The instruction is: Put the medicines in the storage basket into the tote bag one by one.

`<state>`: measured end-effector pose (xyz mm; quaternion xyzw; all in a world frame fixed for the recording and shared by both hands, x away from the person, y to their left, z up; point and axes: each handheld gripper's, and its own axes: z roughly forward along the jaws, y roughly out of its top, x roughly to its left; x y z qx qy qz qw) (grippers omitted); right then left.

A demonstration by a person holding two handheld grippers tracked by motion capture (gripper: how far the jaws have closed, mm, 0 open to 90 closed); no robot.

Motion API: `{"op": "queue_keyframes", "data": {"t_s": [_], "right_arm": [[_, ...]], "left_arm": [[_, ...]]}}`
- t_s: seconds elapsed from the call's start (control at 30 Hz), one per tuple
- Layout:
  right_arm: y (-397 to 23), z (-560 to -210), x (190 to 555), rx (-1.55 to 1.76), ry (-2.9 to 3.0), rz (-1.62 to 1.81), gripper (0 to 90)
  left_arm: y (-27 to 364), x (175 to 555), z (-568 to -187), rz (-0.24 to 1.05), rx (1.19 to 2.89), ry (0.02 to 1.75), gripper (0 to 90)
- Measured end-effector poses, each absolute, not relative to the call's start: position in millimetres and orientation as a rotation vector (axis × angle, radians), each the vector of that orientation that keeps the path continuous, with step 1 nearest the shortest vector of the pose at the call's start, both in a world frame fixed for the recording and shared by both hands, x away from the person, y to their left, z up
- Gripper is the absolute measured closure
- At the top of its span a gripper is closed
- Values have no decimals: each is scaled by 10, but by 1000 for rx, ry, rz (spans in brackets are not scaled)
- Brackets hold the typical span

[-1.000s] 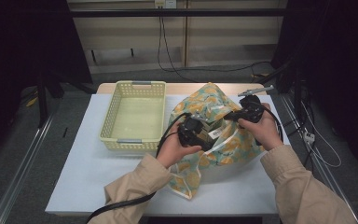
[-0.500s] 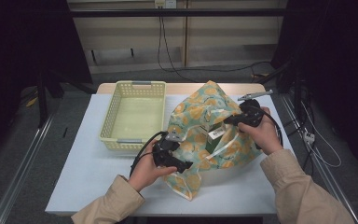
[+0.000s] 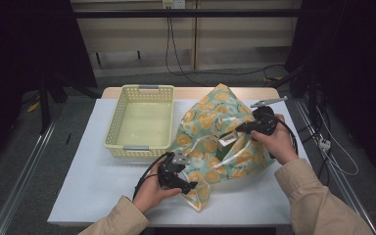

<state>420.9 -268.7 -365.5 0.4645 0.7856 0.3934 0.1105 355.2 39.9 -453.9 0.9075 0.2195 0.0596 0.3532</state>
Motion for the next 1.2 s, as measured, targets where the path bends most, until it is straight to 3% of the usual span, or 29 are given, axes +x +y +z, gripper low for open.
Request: {"op": "queue_keyframes", "data": {"t_s": [0.13,0.33,0.53,0.77,0.83,1.2], "right_arm": [[-2689,-3659,4198,1362,2311,1154,899],[-2695,-3665,4190,1367,2310,1161,899],[-2688,-3679,4184,1370,2307,1164,898],[-2686,-3680,4185,1370,2306,1168,898],[-2690,-3681,4182,1370,2306,1168,898],[-2711,-3664,4172,1365,2311,1184,899]], "left_arm": [[355,3537,-4535,164,2315,609,369],[326,3554,-4506,154,2340,630,459],[350,3614,-4498,144,2326,676,654],[357,3650,-4495,124,2315,715,772],[365,3667,-4510,75,2295,717,898],[342,3739,-4360,-25,2317,790,900]]}}
